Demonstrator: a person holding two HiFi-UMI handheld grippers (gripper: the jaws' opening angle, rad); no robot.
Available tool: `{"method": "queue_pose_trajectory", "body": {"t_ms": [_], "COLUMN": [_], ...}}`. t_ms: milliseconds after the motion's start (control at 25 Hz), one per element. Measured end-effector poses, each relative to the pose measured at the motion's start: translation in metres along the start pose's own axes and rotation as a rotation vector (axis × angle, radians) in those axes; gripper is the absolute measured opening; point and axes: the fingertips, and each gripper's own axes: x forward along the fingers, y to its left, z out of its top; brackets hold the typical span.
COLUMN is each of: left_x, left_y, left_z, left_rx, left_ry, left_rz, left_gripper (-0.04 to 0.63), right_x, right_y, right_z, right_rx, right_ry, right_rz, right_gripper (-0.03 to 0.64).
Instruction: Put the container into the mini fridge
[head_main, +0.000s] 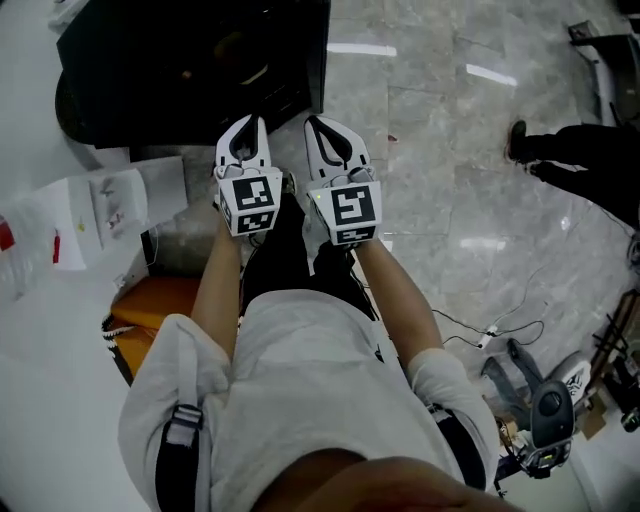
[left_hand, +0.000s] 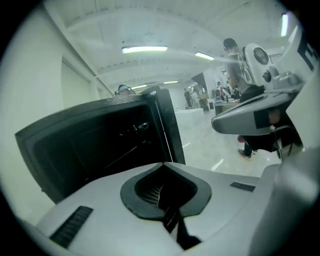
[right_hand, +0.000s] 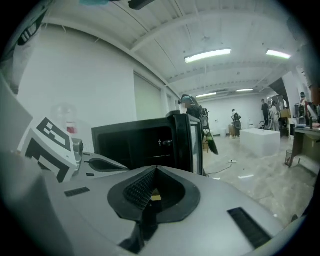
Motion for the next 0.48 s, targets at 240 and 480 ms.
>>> {"method": "queue_pose_trajectory", "body": {"t_ms": [240,480], "left_x": [-0.073,-0.139], "left_y": [-0.030,-0.063], "left_z": [0.043,0.084], "left_rx": [-0.273,-0.244], "left_ry": [-0.067,-0.185], "left_rz": [-0.008,0.077], "left_gripper": [0.011,0.011], "right_x": [-0.055,-0.117], "right_y": [0.015,0.018], "right_z": [0.029,0.059], "right_rx": [-0.053,-0.094], "right_ry": [-0.049,-0.098], "right_rz": [0.018,0.060], "right_gripper": [0.037,0.037]}}
